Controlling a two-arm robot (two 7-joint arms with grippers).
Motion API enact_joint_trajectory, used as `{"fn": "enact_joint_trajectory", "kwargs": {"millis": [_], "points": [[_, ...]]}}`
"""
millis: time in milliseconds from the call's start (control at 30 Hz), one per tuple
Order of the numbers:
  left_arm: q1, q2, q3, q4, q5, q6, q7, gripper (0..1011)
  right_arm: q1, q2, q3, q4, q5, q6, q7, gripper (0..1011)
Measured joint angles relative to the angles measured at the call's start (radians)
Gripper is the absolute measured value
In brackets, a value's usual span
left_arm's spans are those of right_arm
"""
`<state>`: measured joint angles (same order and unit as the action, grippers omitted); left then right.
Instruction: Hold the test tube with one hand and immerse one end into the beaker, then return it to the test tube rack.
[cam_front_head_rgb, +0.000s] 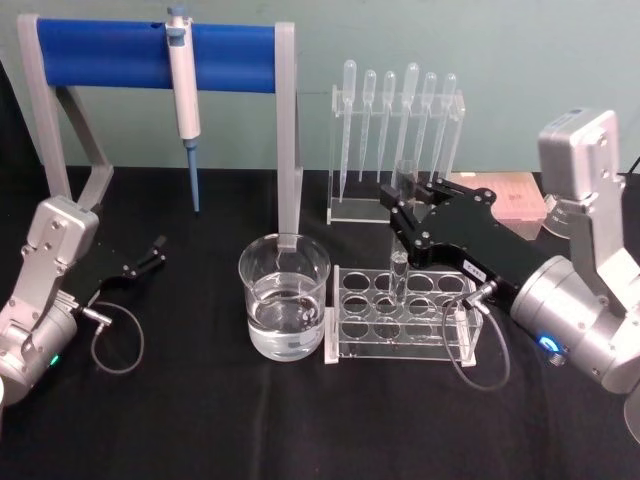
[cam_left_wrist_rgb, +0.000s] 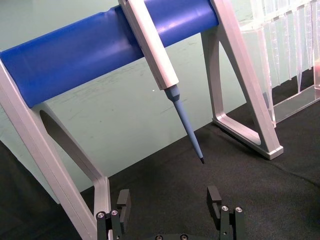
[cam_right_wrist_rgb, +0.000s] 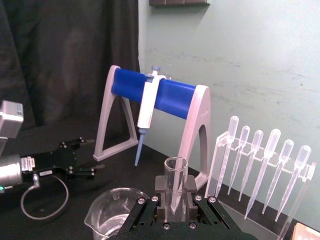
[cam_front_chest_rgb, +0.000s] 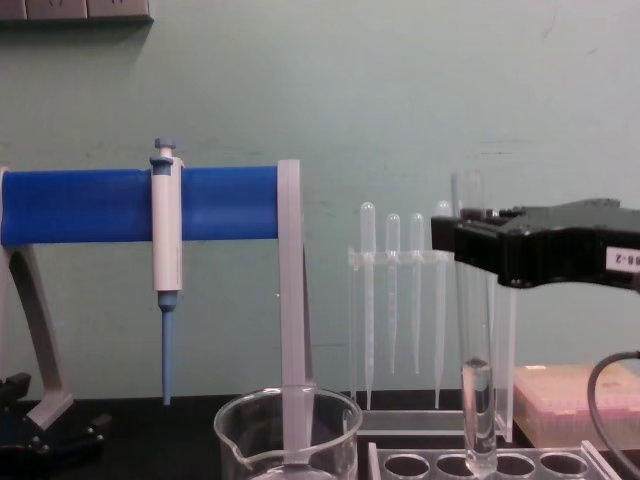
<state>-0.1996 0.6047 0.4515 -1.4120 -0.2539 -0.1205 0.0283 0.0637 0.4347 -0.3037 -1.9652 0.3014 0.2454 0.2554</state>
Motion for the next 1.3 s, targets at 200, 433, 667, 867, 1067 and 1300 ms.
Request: {"fn": "enact_joint_trajectory", "kwargs": {"millis": [200,433,667,867,1067,1300], "points": [[0.000,0.000,0.000,0.000,0.000,0.000,0.000,1000,0.014,-0.017,-0.006,0.028,-0.021,-0.003,0.002,224],[0.000,0.000,0.000,0.000,0.000,0.000,0.000,1000,0.026,-0.040,-0.012,0.058,-0.034,-0.007,0.008,224],[0.000,0.000,0.000,0.000,0.000,0.000,0.000,1000,0.026,-0.056,-0.016,0.082,-0.041,-0.007,0.013,224],[0.000,0.000,0.000,0.000,0.000,0.000,0.000,1000,0.025,-0.065,-0.018,0.115,-0.045,-0.011,0.019,224],[0.000,0.000,0.000,0.000,0.000,0.000,0.000,1000,0.028,-0.072,-0.020,0.141,-0.047,-0.011,0.022,224],[0.000,0.000,0.000,0.000,0.000,0.000,0.000,1000,0.041,-0.081,-0.028,0.171,-0.051,-0.007,0.030,224]]}}
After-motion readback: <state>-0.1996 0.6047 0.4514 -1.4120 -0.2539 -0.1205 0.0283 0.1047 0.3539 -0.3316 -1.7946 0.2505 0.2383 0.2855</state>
